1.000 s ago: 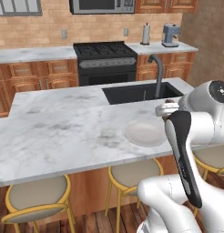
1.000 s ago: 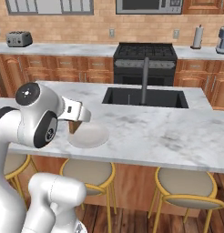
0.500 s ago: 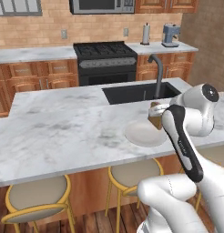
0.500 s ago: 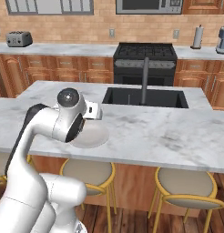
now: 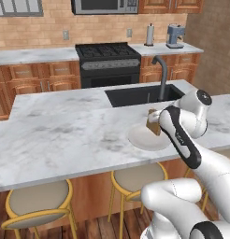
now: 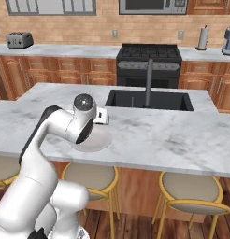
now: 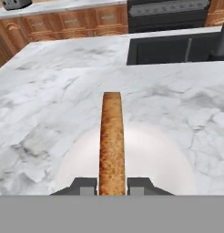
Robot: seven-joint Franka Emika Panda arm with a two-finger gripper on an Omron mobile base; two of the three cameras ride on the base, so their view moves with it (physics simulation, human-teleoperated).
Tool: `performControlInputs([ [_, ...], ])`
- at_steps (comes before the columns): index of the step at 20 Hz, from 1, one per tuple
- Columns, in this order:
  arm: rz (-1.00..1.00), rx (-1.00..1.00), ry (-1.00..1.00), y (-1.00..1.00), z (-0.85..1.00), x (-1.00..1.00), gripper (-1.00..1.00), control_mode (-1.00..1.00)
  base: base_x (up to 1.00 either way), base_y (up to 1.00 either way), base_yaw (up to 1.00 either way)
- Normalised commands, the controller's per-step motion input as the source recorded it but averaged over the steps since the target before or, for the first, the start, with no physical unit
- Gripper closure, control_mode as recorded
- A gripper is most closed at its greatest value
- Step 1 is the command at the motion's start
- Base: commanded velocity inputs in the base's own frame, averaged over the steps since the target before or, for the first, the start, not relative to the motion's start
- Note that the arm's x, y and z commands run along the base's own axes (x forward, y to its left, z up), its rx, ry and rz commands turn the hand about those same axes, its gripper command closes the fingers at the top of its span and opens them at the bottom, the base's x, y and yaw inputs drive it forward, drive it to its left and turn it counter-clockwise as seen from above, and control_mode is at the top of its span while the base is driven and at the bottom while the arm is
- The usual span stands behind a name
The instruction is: Start the toaster. Once the lever pops up, take the bread to the plate on the dining counter.
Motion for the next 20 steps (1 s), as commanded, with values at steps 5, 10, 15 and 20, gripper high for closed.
performControlInputs([
  [5,0.00,0.00,0.23,-0.01,-0.12,0.19,1.00,-1.00,0.00,0.00,0.00],
  [10,0.00,0.00,0.05,0.00,-0.24,0.06,1.00,-1.00,0.00,0.00,0.00],
  [15,0.00,0.00,-0.05,0.00,-0.24,0.00,1.00,-1.00,0.00,0.00,0.00],
  [20,0.00,0.00,-0.02,0.00,-0.26,0.00,1.00,-1.00,0.00,0.00,0.00],
])
